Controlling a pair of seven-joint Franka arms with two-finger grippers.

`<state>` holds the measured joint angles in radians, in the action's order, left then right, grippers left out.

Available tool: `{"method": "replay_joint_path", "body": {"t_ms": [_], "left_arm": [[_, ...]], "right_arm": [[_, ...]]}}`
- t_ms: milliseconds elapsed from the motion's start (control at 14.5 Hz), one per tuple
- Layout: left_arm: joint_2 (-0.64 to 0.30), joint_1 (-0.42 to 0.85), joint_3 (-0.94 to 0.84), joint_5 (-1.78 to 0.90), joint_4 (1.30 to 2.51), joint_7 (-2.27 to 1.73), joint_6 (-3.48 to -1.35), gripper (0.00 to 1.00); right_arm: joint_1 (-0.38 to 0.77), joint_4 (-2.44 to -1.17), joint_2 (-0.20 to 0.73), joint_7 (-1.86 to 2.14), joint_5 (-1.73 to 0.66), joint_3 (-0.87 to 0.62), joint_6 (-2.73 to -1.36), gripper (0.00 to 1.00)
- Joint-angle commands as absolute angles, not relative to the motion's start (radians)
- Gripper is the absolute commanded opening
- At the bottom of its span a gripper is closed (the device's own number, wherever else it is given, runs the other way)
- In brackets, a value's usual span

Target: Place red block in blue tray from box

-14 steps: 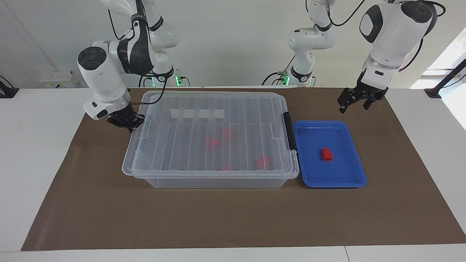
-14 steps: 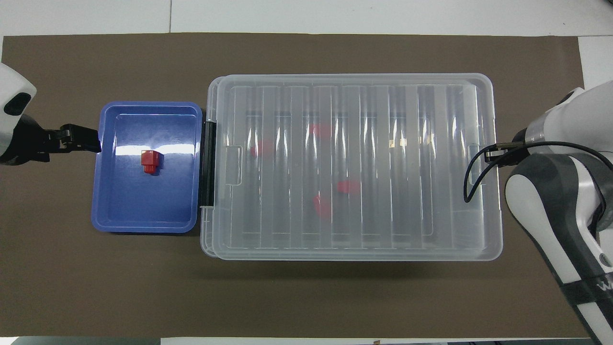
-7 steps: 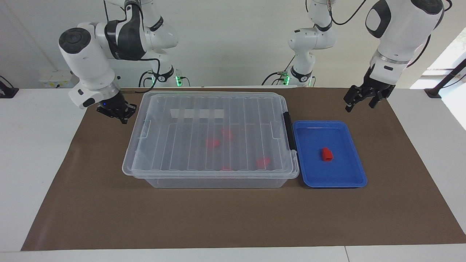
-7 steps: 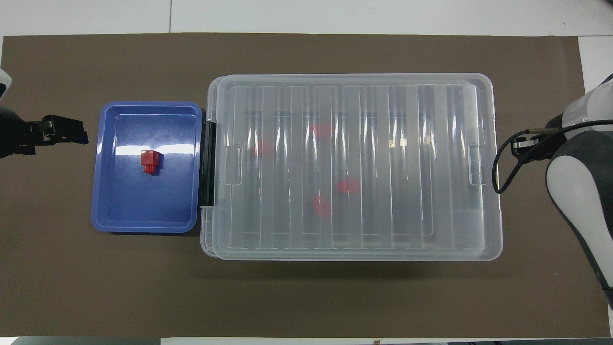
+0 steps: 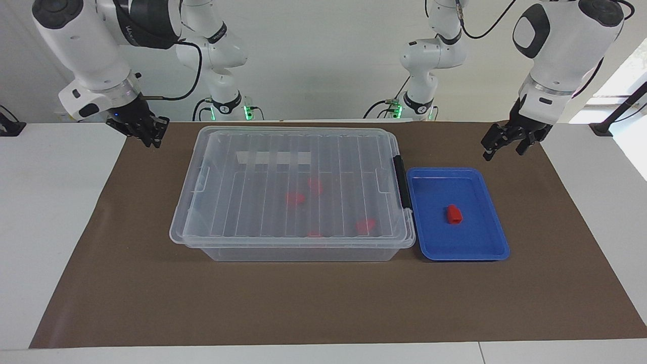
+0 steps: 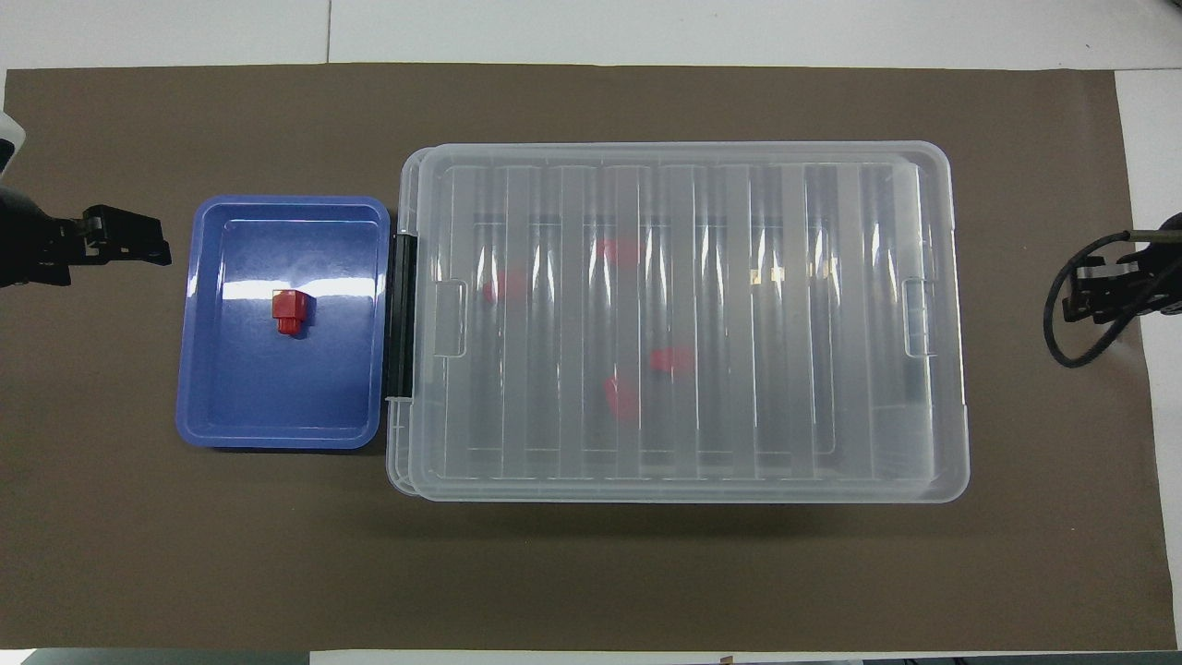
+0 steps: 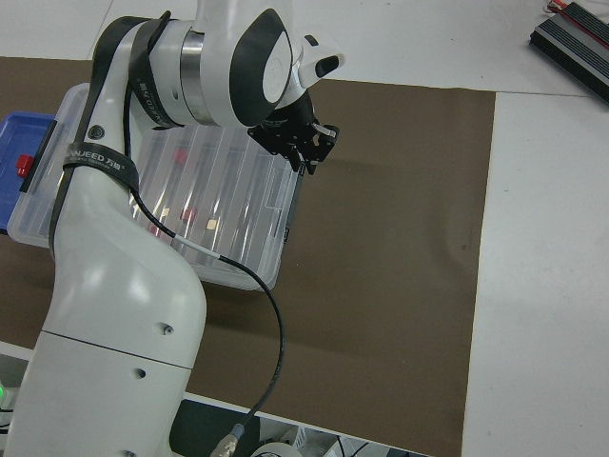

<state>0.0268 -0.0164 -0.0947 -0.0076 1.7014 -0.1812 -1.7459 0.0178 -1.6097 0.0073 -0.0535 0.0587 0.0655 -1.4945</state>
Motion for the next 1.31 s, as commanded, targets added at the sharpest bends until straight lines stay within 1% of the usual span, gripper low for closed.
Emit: {"method": "replay_joint_path", "body": {"t_ms": [0,345,1241], "left_arm": [[0.028,-0.014,-0.097,-0.009,1.693,-0.158,-1.71,1.0],[0.035,-0.015,-0.097,-0.008,1.707,-0.13,-1.712,1.0],[0.035,-0.014,-0.101,0.02,1.707,-0.094,-1.717,1.0]], "right_arm": [[0.006,-1.594,0.017,-0.028,0.019,0.075,-1.485,1.0],[0.006,-1.594,0.02,-0.025,0.018,0.075,-1.525,1.0],[0.018,-1.555,0.028,-0.028,0.006,0.055,-1.505,1.0]]}}
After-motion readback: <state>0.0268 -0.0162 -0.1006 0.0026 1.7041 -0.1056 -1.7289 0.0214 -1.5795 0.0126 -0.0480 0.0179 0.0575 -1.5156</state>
